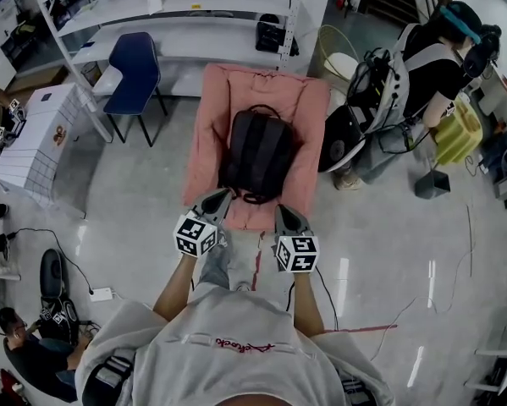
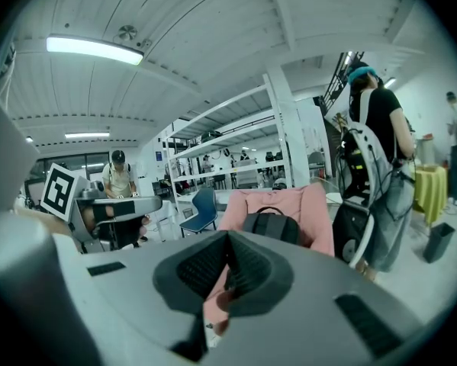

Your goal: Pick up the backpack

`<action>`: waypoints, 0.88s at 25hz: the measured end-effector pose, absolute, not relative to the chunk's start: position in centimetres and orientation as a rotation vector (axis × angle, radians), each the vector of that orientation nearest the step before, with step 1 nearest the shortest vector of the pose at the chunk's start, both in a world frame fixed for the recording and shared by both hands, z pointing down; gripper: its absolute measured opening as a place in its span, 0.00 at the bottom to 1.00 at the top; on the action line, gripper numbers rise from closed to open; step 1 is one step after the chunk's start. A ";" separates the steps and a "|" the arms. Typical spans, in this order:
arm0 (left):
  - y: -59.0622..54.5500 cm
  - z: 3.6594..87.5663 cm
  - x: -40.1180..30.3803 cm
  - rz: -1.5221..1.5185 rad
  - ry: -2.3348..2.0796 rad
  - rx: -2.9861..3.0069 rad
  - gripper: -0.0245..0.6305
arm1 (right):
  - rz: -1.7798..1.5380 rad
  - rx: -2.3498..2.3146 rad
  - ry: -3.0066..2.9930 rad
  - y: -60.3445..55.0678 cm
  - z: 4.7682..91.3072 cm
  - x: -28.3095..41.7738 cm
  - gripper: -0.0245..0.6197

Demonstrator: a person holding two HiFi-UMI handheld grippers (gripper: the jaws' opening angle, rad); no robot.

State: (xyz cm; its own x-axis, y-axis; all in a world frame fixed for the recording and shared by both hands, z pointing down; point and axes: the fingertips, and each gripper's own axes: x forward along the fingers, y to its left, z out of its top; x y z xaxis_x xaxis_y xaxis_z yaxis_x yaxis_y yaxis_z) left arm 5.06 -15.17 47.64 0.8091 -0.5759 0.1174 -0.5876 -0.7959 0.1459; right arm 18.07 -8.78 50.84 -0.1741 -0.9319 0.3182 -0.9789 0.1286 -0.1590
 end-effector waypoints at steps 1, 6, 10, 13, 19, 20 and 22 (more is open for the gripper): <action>-16.0 47.7 5.1 0.098 -0.916 2.818 0.05 | 0.502 1.925 -2.245 -9.6 50.9 18.3 0.07; -20.5 48.4 5.5 0.107 -0.913 2.808 0.05 | 0.504 1.931 -2.229 -13.9 51.2 18.8 0.07; -24.6 48.6 6.2 0.103 -0.885 2.807 0.05 | 0.501 1.941 -2.207 -17.9 51.2 19.4 0.07; -27.8 48.8 6.8 0.110 -0.855 2.808 0.05 | 0.504 1.949 -2.188 -20.8 51.2 19.7 0.07; -34.4 49.2 7.2 0.127 -0.802 2.801 0.05 | 0.516 1.972 -2.144 -27.0 51.3 19.9 0.07; -35.4 49.1 7.5 0.133 -0.794 2.804 0.05 | 0.515 1.978 -2.138 -28.0 51.1 20.1 0.07; -37.1 48.7 8.3 0.148 -0.776 2.808 0.05 | 0.521 1.991 -2.122 -29.6 50.6 21.1 0.07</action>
State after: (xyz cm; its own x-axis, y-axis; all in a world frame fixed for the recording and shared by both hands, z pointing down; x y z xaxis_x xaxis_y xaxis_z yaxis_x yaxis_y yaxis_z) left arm 8.27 -37.12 48.68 0.8550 -0.4947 0.1557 -0.5173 -0.8350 0.1874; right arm 21.08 -29.58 50.58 -0.0830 -0.9262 0.3678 -0.9912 0.0386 -0.1266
